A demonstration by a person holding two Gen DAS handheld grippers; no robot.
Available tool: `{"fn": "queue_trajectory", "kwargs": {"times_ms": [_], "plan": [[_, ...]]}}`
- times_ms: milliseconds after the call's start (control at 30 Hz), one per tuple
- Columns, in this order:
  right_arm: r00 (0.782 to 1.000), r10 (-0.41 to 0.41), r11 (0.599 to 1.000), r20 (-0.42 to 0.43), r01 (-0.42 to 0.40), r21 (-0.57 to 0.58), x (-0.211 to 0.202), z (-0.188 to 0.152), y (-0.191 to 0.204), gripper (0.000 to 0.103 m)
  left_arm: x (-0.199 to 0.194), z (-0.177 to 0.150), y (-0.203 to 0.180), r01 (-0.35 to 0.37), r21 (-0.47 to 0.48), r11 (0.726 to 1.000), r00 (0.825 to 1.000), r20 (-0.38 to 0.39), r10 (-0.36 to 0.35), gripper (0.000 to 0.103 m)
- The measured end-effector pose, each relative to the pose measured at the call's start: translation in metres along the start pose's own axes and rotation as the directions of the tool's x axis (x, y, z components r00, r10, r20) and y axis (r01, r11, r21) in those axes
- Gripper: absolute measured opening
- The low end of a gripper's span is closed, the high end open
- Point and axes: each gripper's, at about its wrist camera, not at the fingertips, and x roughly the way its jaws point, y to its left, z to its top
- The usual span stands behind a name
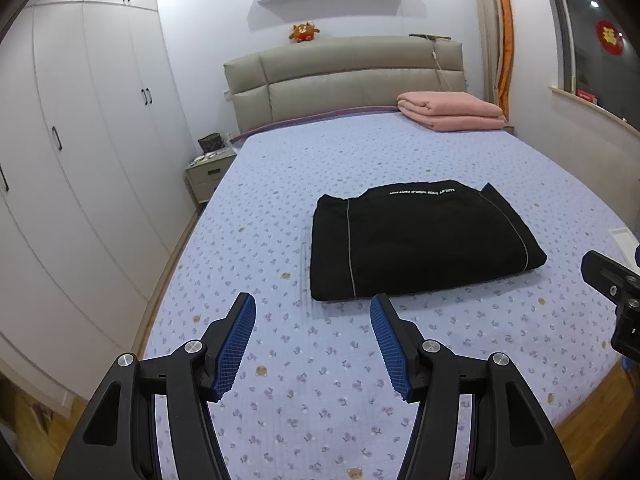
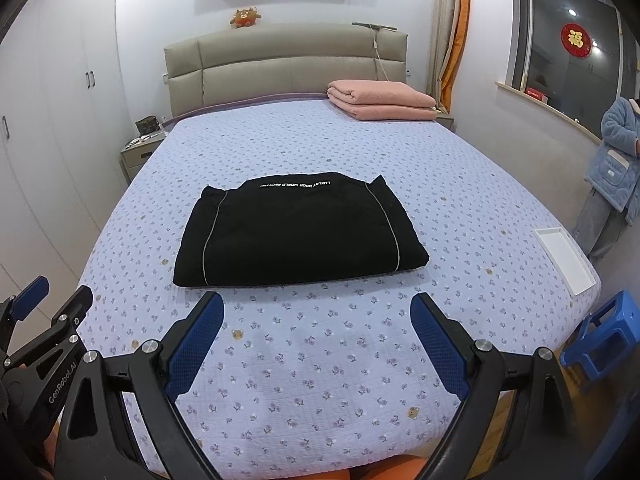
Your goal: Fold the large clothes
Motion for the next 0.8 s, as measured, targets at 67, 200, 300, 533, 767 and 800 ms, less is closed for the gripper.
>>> {"fn": "queue_trajectory", "kwargs": {"times_ms": [67,200,300,533,767,800], "plan": [[1.000,-0.002,1.000,-0.001,0.002,0.000,0.000,0.000,-0.001,0.095,0.001,0.000,0.000,-0.002,-0.004,1.000,1.000,-0.004,0.002,0.062],[1.000,-0.002,1.000,-0.003,0.002,0.009,0.000,0.000,-0.004,0.095,0.002,-0.001,0.002,-0.002,-0.009,1.000,1.000,-0.008,0.001,0.062],[1.000,-0.002,1.000,-0.005,0.002,0.006,0.000,0.000,-0.004,0.095,0.003,-0.002,0.004,0.000,-0.014,1.000,1.000,-0.009,-0.001,0.062],[1.000,0.000,1.000,-0.015,0.000,-0.001,0.002,-0.002,0.000,0.095,0.004,-0.004,0.005,0.000,-0.024,1.000,1.000,-0.014,0.000,0.062],[1.000,0.004,1.000,-0.016,-0.004,-0.010,0.002,-0.004,0.005,0.095,0.004,-0.006,0.003,0.008,-0.021,1.000,1.000,-0.014,-0.009,0.062],[1.000,0.003,1.000,-0.017,-0.003,-0.010,0.002,-0.004,0.006,0.095,0.003,-0.006,0.003,0.010,-0.021,1.000,1.000,-0.012,-0.010,0.062]]}}
